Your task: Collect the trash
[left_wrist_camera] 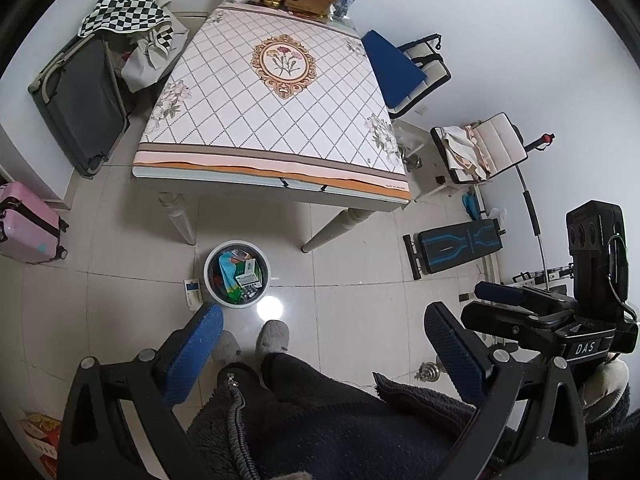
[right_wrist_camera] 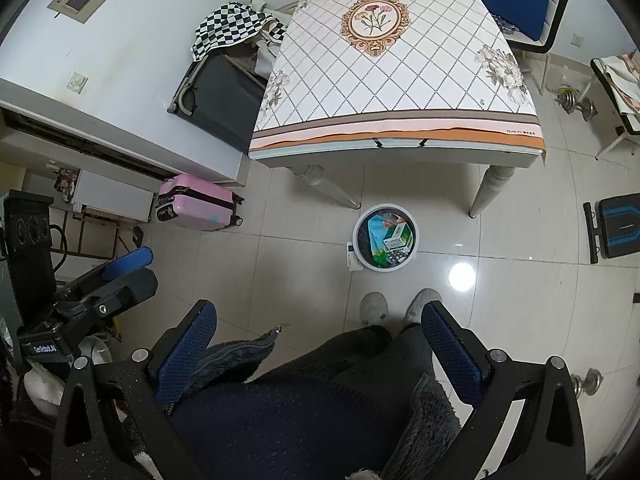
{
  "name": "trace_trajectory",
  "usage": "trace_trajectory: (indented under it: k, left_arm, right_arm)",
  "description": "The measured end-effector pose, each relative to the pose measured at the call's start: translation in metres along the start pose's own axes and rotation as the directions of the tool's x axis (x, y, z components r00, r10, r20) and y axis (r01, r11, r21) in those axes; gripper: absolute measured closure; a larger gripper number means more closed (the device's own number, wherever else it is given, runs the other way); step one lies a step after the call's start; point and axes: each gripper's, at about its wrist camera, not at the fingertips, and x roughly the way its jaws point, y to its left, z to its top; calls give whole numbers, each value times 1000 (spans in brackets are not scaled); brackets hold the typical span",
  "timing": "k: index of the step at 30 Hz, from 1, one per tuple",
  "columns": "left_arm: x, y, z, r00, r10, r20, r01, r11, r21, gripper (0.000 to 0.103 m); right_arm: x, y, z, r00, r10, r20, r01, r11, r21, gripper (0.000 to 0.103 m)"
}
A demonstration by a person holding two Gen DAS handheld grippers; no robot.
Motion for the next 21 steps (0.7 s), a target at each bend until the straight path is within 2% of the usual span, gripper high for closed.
trace_trajectory:
  k: [21]
  left_arm:
    - [3, -3, 4, 1000, -11, -7, 11, 1000, 23, 0]
  right_arm:
    - [-3, -4, 0, 1000, 8, 3, -8, 1000, 5, 0]
